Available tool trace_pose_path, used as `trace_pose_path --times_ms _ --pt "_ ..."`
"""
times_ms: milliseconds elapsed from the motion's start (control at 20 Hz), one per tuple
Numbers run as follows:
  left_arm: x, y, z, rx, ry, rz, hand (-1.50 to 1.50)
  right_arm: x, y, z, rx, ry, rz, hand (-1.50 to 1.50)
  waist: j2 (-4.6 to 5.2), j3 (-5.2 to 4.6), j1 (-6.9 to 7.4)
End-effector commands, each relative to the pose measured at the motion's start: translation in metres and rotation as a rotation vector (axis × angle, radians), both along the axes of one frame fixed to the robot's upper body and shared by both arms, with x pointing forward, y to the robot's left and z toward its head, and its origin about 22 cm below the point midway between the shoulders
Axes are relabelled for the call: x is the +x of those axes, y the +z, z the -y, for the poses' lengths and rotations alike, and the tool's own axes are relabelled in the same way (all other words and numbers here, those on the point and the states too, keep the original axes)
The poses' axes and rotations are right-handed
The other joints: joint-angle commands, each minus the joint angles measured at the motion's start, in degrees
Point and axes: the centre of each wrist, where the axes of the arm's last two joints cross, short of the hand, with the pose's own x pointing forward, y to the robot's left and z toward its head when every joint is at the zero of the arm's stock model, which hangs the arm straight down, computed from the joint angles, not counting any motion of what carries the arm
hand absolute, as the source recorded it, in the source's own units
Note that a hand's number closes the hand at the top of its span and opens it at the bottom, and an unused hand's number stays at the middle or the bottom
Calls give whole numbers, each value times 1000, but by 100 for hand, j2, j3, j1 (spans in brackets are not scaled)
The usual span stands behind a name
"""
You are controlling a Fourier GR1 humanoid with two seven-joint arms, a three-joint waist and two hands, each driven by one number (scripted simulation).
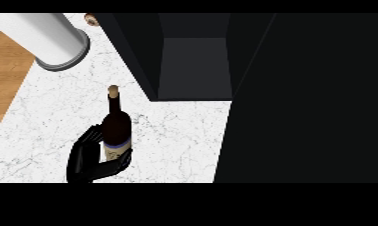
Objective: Pick up the wine, place it into the cabinet and close the cabinet
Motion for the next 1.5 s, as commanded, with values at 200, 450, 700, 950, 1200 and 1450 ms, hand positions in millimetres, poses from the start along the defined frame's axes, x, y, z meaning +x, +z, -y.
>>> trace_pose_path --times_ms 200,450,700,950,1200,1450 --pt "38 2 20 111 -106 107 150 -2 6 13 -4 78 -19 -150 20 0 -5" --pt "52 7 21 122 -179 186 150 -29 -6 9 -17 59 -32 -150 2 -1 -8" --pt "73 48 47 109 -177 316 150 -30 -9 9 2 64 -39 -150 -26 6 25" --pt "67 67 78 84 -250 329 150 -13 5 7 -6 69 -24 -150 -12 1 46" --pt "64 112 119 -30 -293 337 150 -5 -3 20 14 61 -52 -150 -13 9 32" --pt "86 173 127 -50 -303 322 150 -5 -3 21 15 51 -60 -150 -8 9 27"
